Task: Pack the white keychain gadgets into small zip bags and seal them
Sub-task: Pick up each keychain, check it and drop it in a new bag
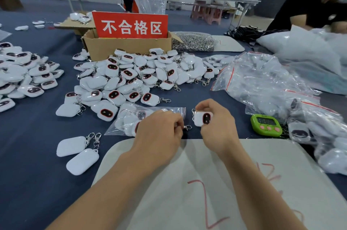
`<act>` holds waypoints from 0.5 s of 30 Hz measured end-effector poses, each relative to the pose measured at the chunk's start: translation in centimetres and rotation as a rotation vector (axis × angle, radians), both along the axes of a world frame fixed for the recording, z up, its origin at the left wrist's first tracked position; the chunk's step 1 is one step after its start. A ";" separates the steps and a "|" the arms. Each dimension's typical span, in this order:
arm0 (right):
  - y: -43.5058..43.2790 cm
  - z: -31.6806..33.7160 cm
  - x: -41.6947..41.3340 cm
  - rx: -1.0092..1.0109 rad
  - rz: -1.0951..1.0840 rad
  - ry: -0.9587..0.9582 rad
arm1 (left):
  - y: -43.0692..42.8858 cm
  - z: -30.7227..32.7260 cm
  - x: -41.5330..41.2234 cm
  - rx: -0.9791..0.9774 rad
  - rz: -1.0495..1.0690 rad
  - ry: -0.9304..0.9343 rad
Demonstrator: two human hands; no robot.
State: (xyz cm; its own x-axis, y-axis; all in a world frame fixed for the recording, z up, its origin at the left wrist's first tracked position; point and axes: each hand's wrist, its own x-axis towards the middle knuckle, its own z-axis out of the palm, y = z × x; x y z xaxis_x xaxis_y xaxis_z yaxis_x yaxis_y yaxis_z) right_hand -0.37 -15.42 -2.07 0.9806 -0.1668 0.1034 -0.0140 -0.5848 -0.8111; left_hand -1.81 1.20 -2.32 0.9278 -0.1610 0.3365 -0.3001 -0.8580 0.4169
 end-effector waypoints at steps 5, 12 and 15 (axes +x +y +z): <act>0.5 0.4 -0.4 0.168 -0.112 -0.033 | 0.0 -0.1 0.0 -0.011 0.002 -0.011; 0.0 1.0 0.4 0.489 -0.110 0.018 | -0.3 -0.2 0.3 -0.236 0.043 -0.076; -0.1 1.7 0.1 0.658 0.071 0.039 | -0.1 0.3 0.1 -0.388 -0.008 -0.143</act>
State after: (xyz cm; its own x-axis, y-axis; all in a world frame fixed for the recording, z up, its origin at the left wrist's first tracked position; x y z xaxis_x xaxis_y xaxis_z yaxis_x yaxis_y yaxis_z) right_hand -0.24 -15.51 -0.37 0.9924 -0.1181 -0.0338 -0.0303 0.0316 -0.9990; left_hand -1.66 1.07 -2.00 0.8665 -0.0044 0.4992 -0.3848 -0.6428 0.6623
